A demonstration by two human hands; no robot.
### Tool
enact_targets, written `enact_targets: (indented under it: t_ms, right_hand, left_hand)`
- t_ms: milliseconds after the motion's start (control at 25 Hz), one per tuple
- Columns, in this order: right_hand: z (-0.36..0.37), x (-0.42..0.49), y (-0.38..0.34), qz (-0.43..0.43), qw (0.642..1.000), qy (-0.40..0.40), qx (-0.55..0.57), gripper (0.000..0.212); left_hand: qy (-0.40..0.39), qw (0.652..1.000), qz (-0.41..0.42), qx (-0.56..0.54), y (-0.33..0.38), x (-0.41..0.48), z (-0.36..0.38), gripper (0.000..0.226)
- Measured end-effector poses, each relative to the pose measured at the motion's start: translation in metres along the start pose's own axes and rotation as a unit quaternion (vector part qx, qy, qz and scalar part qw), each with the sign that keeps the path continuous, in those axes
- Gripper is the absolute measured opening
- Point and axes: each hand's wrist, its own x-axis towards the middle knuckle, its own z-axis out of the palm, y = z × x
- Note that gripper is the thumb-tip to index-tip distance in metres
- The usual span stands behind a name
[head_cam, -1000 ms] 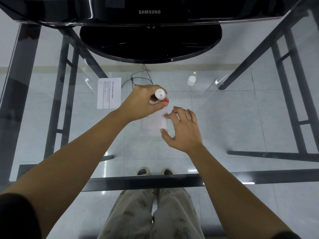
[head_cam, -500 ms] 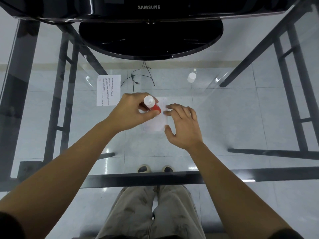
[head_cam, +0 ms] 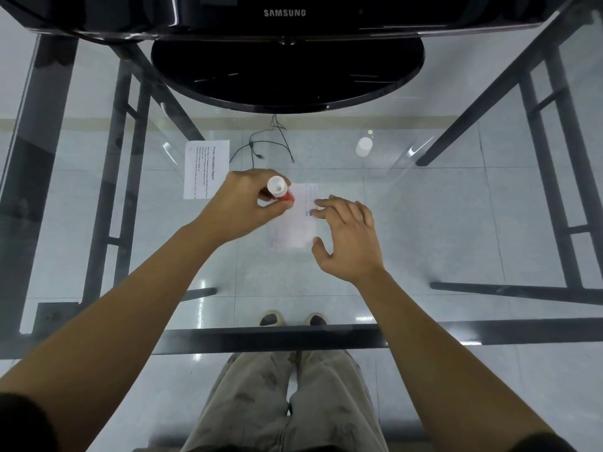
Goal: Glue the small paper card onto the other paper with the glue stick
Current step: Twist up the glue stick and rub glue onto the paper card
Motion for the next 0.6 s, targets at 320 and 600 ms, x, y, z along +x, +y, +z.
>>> enact_targets:
  t_ms: [320,600]
  right_hand:
    - [-0.004,0.002,-0.001,0.008,1.000,-0.022,0.017,0.046]
    - [-0.017,0.005,0.007,0.001,0.997,-0.071,0.030,0.066]
  left_hand:
    - [-0.051,0.998,-0.007,-0.047,0.000,-0.008,0.006,0.019]
    - [0.041,0.997,-0.045,-0.039,0.000,0.000,-0.002,0.022]
